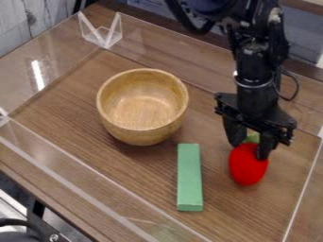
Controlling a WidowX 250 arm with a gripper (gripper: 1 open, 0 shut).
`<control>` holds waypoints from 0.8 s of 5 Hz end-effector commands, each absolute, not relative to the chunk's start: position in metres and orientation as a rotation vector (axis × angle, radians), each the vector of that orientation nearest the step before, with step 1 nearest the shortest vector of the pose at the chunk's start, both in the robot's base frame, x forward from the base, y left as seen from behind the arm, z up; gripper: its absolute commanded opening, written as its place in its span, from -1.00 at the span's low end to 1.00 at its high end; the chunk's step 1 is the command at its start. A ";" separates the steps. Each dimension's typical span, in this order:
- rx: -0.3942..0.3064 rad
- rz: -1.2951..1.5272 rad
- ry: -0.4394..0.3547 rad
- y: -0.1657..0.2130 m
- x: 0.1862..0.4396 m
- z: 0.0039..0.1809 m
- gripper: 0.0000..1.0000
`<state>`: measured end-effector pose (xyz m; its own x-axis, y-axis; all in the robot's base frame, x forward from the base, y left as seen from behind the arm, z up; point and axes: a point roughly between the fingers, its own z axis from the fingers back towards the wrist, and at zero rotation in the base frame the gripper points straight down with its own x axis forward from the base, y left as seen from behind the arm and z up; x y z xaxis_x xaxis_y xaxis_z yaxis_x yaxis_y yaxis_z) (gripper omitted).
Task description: Move the red object to the right
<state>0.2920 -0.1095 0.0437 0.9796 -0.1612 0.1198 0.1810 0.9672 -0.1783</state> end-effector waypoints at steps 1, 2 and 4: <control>-0.193 -0.153 -0.195 -0.114 0.295 0.063 1.00; -0.177 -0.133 -0.207 -0.115 0.291 0.063 1.00; -0.166 -0.081 -0.243 -0.115 0.287 0.067 1.00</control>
